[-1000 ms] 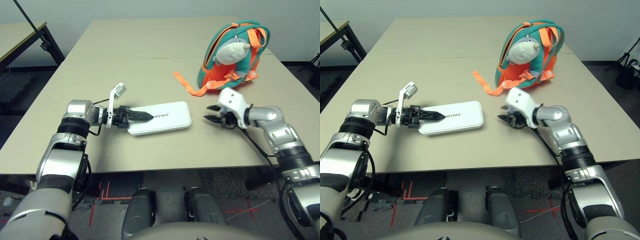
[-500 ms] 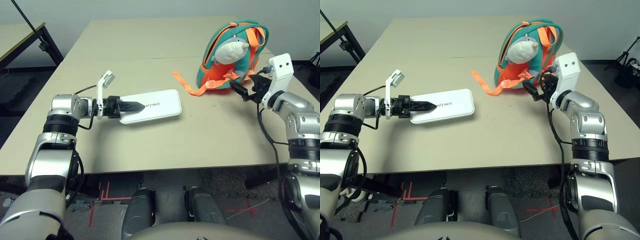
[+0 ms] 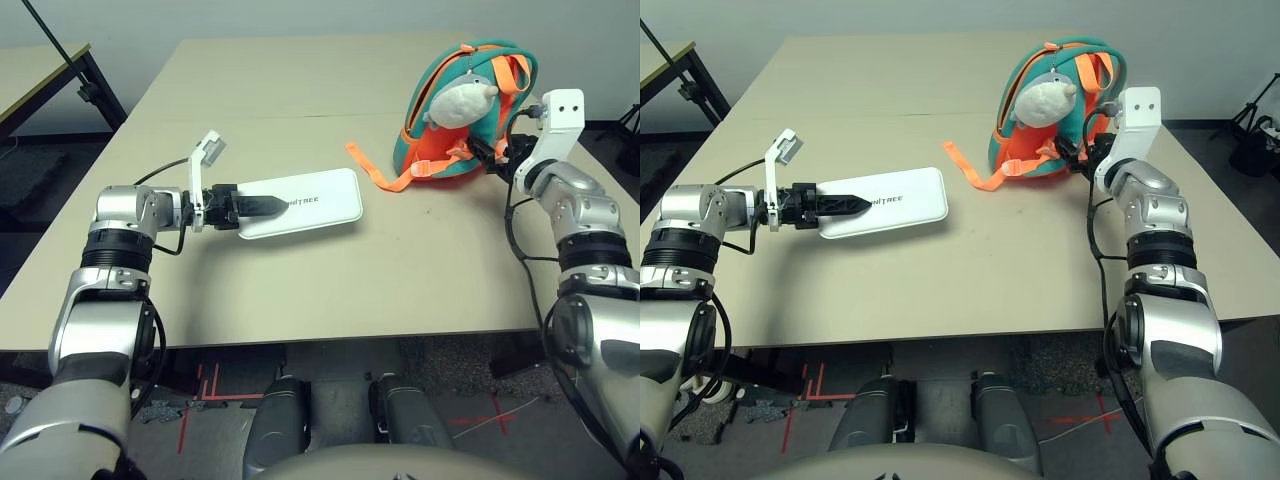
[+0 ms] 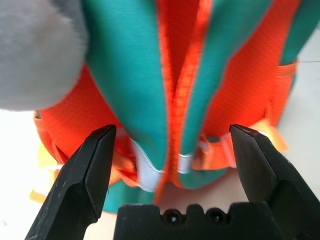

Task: Put the pencil case into the backpack and zip it.

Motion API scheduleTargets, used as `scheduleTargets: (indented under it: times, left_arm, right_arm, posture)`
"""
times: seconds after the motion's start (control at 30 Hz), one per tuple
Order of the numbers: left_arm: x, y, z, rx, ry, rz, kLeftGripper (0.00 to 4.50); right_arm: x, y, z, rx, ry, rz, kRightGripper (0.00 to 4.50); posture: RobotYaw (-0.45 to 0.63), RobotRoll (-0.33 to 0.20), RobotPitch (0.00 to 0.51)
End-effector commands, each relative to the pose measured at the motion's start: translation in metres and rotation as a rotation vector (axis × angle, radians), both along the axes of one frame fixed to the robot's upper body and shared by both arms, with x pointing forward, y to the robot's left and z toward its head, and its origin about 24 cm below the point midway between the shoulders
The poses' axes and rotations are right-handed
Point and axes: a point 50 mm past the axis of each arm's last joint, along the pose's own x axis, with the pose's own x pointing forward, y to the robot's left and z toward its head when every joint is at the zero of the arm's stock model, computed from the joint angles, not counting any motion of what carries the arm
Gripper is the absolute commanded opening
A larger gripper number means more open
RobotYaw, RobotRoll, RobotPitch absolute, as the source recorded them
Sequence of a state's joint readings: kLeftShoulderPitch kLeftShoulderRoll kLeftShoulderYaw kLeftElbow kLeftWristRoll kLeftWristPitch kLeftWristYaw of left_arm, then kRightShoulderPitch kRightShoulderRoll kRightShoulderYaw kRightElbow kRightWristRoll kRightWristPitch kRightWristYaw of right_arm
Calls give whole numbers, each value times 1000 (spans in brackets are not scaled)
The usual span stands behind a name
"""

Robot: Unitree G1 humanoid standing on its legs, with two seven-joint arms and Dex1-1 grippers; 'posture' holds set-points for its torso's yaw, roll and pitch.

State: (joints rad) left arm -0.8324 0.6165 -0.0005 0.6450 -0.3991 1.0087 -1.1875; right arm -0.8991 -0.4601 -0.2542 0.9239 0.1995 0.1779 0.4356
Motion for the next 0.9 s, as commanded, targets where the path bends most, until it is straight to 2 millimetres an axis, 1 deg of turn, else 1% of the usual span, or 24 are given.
scheduleTargets:
  times: [0.03,0.07,0.1,0.33,0.4,0.43,0.47,0.67,0.9]
  left_arm:
    - [-1,7,4,-17,-28,28,3153]
    - [-1,8,4,-17,-28,31,3153]
    - [-2,9,4,-16,-28,33,3153]
    - [-3,12,5,-29,-33,56,3153]
    - [-3,13,5,-29,-34,59,3153]
    - [-3,13,5,-29,-34,63,3153]
    - [-3,13,5,-29,-35,65,3153]
    - [-2,14,6,-26,-40,72,3153]
    - [0,22,8,-21,-51,110,3153]
  right_arm:
    - [3,1,-1,37,-21,-12,4122]
    - [3,2,0,45,-29,-7,3895]
    - [3,2,0,47,-33,-5,3561]
    - [4,2,0,62,-49,-4,983]
    - [5,4,0,62,-55,4,416]
    - [5,5,0,63,-58,9,273]
    - [5,5,1,66,-61,15,240]
    - [6,10,3,82,-81,50,240]
    - [0,24,25,112,-187,242,240]
  posture:
    - [-66,0,9]
    - [-64,0,9]
    - [-64,0,9]
    - [-58,0,11]
    - [-58,0,10]
    - [-57,0,9]
    - [-57,0,9]
    - [-59,0,6]
    - [-66,0,8]
